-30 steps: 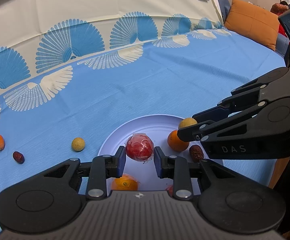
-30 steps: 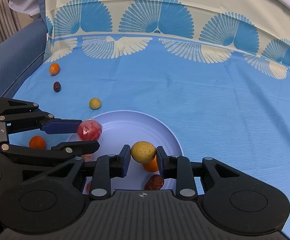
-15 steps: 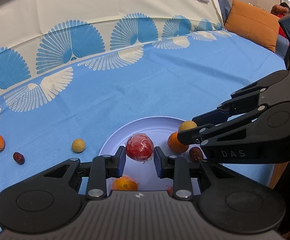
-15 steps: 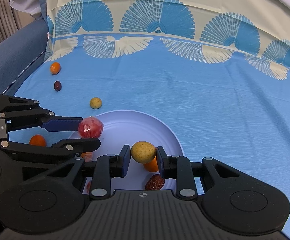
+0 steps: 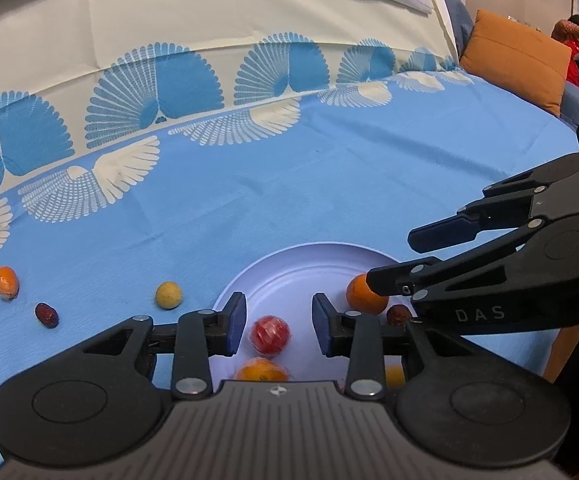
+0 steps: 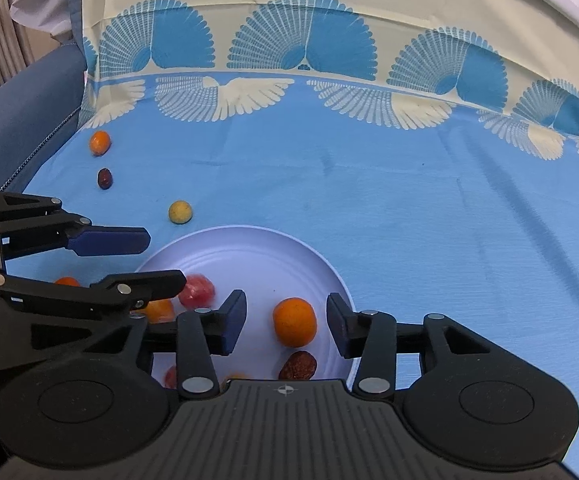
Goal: Organize fruits
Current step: 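Open the right tool to drop the yellow fruit while the left drops the bagged tomato onto the plate, then move the right tool to the other yellow fruit while the left approaches the bagged orange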
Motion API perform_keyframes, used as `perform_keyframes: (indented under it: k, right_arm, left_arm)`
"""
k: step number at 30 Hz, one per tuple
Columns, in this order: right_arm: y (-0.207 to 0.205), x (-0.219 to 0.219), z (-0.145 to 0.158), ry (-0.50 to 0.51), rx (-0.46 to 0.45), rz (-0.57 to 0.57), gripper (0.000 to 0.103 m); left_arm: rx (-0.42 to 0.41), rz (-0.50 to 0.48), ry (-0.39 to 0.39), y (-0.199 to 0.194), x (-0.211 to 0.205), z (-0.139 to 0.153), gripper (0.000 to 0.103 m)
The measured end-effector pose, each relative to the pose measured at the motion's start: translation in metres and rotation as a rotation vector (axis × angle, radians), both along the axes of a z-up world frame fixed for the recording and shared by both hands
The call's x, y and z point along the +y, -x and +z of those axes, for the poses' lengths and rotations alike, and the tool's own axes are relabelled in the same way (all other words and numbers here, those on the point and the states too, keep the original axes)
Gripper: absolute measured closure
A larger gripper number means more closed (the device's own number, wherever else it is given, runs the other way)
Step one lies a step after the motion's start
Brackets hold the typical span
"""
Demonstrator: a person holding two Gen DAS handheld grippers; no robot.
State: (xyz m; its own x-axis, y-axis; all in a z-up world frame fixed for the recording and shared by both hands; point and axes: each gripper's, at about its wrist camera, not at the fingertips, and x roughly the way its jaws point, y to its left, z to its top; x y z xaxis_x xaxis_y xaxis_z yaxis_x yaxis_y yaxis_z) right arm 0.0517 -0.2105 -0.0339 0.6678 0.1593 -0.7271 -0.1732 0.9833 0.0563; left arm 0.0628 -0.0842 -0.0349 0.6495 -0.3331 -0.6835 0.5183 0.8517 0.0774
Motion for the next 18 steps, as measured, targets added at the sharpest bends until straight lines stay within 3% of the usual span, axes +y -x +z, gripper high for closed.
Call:
perform_keyframes:
  k: [9,10,11,13,16,18]
  right_arm:
    - [0.001,-0.005,0.009,0.003,-0.04,-0.035,0.05]
    - [0.002,-0.005,0.01,0.002,-0.045,-0.041,0.05]
    - [0.001,-0.006,0.011,0.001,-0.05,-0.046,0.05]
    - [0.002,-0.008,0.013,-0.001,-0.064,-0.056,0.05]
    - [0.002,-0.009,0.016,-0.007,-0.083,-0.067,0.051]
    - [0.002,-0.01,0.018,-0.013,-0.102,-0.072,0.069]
  left_arm:
    - [-0.001,0.046,0.038,-0.009,0.011,0.009,0.064]
    - [-0.002,0.06,0.044,-0.011,0.014,0.011,0.071]
    - [-0.004,0.076,0.052,-0.013,0.018,0.013,0.087]
    - [-0.022,0.122,0.077,-0.019,0.028,0.02,0.101]
    - [-0.044,0.172,0.116,-0.027,0.042,0.03,0.103]
    - [-0.054,0.212,0.136,-0.034,0.054,0.036,0.103]
